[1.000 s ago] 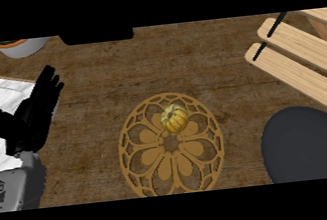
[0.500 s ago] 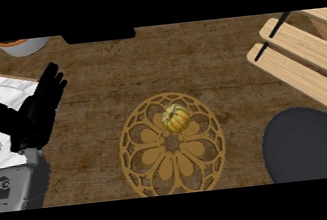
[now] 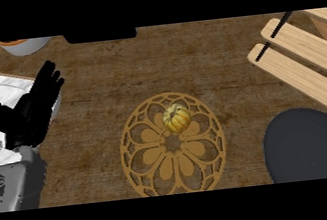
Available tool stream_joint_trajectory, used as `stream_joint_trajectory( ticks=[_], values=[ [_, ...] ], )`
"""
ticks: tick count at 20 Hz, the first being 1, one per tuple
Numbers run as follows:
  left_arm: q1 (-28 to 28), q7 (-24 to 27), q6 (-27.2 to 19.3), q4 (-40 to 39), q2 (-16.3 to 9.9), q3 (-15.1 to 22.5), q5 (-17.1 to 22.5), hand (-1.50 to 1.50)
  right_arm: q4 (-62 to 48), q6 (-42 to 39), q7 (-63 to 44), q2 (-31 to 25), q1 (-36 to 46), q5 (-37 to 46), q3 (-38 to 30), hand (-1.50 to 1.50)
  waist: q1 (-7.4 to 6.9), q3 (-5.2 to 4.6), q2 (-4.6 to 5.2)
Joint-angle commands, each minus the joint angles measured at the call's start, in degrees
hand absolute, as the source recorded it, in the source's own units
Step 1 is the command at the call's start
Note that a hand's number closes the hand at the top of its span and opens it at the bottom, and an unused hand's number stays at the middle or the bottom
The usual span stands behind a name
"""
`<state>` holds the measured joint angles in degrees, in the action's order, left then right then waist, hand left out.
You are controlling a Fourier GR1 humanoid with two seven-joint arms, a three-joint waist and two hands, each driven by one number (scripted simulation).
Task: Pick the croissant from the placemat and place it in the tiered shelf
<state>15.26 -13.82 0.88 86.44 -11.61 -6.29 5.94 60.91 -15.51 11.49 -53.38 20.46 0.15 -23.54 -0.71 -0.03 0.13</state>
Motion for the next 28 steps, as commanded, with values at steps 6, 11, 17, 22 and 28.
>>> stream_joint_trajectory(
  ticks=[6, 11, 17, 22, 28],
  values=[
    [1.4, 0.7, 0.1, -1.6, 0.4, 0.4, -1.1, 0.00, -18.9, 8.2, 8.4, 2.1, 14.9, 4.6, -0.2, -1.50, -0.76, 0.09, 0.37],
    [-0.3, -2.1, 0.9, 2.6, -0.7, -0.3, 0.2, 0.00, -28.9, 2.8, 18.7, -3.4, 14.1, 1.3, -6.1, -1.50, -0.53, 0.16, 0.16],
    [1.1, 0.7, -1.9, -0.6, 2.2, 1.4, -2.7, 0.00, -36.3, -14.8, 12.8, -11.2, 19.1, 1.3, -3.2, -1.50, -0.52, 0.15, 0.44],
    [1.4, 1.1, 0.6, -2.4, 0.6, -0.1, -0.8, 0.00, -44.1, -21.9, 17.7, -17.4, 16.4, 0.9, -5.7, -1.50, -0.45, 0.32, 0.74],
    [1.4, 0.1, 1.4, -0.4, -1.0, -1.7, 0.6, 0.00, -47.9, -30.1, 20.1, -23.6, 14.1, -1.5, -8.7, -1.50, -0.15, 0.56, 0.59]
  ],
)
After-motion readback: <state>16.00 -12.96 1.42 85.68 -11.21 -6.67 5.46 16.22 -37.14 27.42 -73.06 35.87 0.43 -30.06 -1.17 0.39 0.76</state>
